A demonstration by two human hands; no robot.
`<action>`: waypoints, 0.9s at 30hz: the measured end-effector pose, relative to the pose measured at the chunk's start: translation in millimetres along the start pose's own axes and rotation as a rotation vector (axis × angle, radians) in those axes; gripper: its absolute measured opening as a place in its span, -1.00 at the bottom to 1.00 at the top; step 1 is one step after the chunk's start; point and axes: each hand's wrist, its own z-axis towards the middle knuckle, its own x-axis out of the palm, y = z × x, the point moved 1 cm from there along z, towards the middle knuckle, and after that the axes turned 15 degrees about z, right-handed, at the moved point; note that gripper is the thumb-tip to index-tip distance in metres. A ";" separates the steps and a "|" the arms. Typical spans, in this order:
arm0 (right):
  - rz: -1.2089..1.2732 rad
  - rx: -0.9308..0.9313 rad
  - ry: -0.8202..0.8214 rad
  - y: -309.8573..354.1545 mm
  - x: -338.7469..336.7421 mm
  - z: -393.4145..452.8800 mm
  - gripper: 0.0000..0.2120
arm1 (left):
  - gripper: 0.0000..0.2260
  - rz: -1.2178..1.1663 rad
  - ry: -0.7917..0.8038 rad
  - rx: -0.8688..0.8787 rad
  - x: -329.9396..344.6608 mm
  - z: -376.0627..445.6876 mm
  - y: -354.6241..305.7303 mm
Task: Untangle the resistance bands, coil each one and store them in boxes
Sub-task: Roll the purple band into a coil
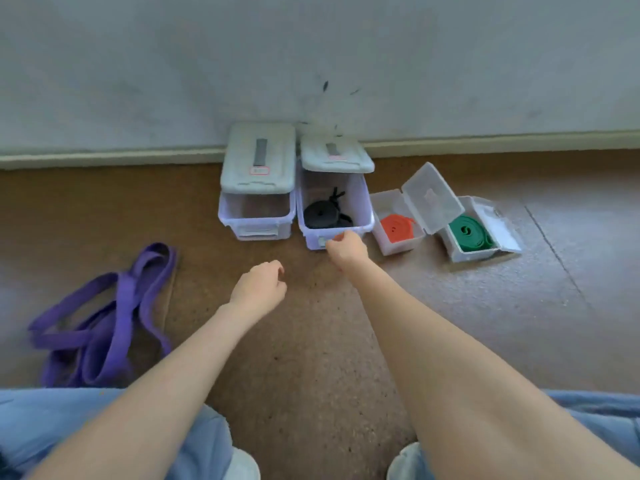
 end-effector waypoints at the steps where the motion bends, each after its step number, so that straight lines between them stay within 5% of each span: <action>1: -0.059 -0.017 0.057 -0.1 24.1 -6.8 -0.85 | -0.71 -0.008 0.005 -0.050 5.9 -6.6 23.6; 7: -0.280 0.038 0.414 -24.5 163.0 -14.6 -0.68 | -0.64 0.026 -0.011 -0.401 45.9 -7.0 146.1; 14: -0.524 0.022 0.645 -64.0 279.8 -1.3 -0.64 | -0.11 -0.228 0.279 -0.855 112.2 -29.1 259.3; 20: -0.510 0.058 0.862 -99.4 290.9 -22.9 -0.29 | -0.64 -0.760 0.217 -0.680 114.6 -22.0 230.9; 23: -0.402 -0.029 0.647 -97.9 259.4 -35.5 -0.50 | -0.56 -0.828 0.184 -0.587 95.8 -17.1 205.0; 27: -0.303 -0.185 0.429 -49.1 194.3 -33.4 -0.78 | -0.78 -1.073 0.127 -0.475 55.1 -21.6 175.2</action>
